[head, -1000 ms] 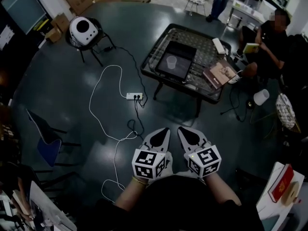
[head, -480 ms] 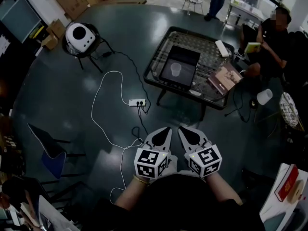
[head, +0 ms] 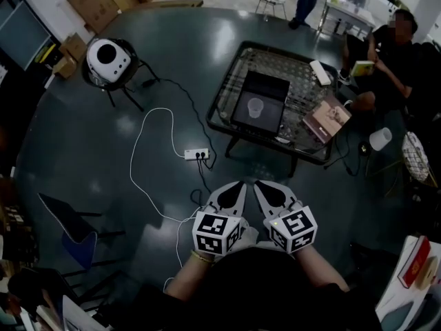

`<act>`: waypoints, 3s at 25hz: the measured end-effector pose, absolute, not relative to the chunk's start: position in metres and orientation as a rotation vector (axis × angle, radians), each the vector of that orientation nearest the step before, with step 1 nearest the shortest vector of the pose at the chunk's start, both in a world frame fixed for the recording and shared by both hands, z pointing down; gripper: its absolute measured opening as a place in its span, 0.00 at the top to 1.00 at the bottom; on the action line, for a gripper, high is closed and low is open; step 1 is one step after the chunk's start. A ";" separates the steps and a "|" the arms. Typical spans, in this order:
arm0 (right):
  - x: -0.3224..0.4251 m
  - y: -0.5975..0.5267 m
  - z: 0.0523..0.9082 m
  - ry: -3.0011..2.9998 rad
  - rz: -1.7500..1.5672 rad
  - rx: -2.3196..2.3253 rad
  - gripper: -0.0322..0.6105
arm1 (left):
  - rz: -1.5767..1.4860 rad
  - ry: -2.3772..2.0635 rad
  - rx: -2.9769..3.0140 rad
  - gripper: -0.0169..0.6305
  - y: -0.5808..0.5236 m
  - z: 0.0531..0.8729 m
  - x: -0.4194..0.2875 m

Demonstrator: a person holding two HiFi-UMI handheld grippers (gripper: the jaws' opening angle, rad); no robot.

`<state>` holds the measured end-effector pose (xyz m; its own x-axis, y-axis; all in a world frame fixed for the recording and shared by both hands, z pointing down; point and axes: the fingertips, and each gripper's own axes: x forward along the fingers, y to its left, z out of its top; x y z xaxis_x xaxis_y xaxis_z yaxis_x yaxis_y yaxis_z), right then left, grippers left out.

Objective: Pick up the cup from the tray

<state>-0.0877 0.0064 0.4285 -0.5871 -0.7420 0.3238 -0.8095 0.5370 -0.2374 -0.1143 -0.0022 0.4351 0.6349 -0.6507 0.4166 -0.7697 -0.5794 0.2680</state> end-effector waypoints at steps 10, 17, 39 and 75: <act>-0.095 -0.034 0.433 -2.550 0.558 1.359 0.93 | 0.403 -1.089 2.438 0.96 -0.041 0.442 -0.125; -0.095 -0.048 0.435 -2.524 0.584 1.382 0.93 | 0.421 -1.074 2.425 0.96 -0.058 0.450 -0.125; -0.031 -0.157 0.467 -2.451 0.633 1.409 0.93 | 0.482 -1.046 2.446 0.96 -0.156 0.485 -0.073; 0.023 -0.262 0.533 -2.352 0.820 1.365 0.93 | 0.831 -1.046 2.211 0.48 -0.304 0.641 -0.019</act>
<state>0.0231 -0.2618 0.5334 -0.5033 -0.6921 0.5173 -0.8637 0.3857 -0.3244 -0.0189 -0.3040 0.6410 0.5057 -0.4704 0.7232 -0.8110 -0.5450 0.2125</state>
